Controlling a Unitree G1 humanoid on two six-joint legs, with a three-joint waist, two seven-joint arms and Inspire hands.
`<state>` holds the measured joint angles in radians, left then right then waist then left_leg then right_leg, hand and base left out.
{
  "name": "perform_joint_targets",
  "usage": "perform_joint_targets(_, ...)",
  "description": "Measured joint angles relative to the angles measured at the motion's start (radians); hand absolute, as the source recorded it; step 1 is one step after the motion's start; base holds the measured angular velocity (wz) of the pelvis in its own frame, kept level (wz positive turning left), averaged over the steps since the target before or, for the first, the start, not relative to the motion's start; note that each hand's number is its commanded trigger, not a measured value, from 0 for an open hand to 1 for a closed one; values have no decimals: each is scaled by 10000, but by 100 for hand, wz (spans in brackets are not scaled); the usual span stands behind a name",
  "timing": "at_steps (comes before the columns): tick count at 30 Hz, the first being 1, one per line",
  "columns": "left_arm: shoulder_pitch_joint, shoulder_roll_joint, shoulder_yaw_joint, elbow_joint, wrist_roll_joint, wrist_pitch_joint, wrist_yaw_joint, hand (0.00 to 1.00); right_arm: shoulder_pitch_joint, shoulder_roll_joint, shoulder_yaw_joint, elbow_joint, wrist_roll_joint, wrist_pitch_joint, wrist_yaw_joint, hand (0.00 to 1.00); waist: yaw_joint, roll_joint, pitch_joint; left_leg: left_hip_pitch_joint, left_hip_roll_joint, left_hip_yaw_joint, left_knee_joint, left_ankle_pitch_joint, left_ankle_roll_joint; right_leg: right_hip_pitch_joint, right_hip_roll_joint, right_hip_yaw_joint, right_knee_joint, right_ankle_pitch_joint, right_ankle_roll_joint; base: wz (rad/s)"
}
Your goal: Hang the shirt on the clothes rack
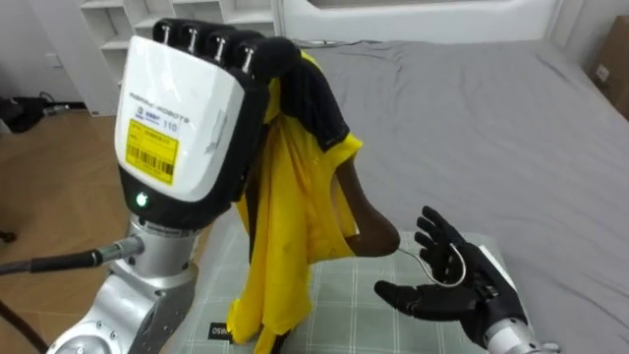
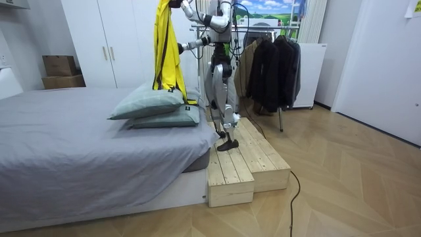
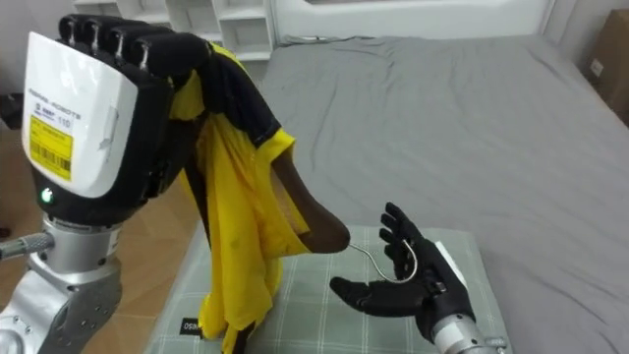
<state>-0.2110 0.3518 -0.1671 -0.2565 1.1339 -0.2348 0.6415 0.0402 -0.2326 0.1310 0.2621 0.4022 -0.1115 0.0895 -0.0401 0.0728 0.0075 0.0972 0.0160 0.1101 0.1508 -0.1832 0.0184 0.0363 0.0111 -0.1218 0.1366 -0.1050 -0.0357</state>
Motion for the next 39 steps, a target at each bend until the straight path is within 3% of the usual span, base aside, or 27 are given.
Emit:
perform_joint_targets(9,0,-9,68,-1,-32,-558,-228,100,185,10,-67,1,-593,-200,0,0,-115,34,-22,12,46,24,7,-1,-1,2,43,-6,-2,14,-24,0)
perform_joint_targets(31,0,148,60,0,-17,-569,-258,100,574,208,-40,524,-489,-226,369,0,-169,125,10,11,64,202,-4,-2,-4,-8,57,96,-29,29,-44,-1)
perform_joint_targets(39,0,120,48,3,-16,-584,-212,100,569,263,369,590,60,-230,673,0,-96,261,92,22,73,180,-5,-4,-3,-10,66,141,-44,28,-43,0)
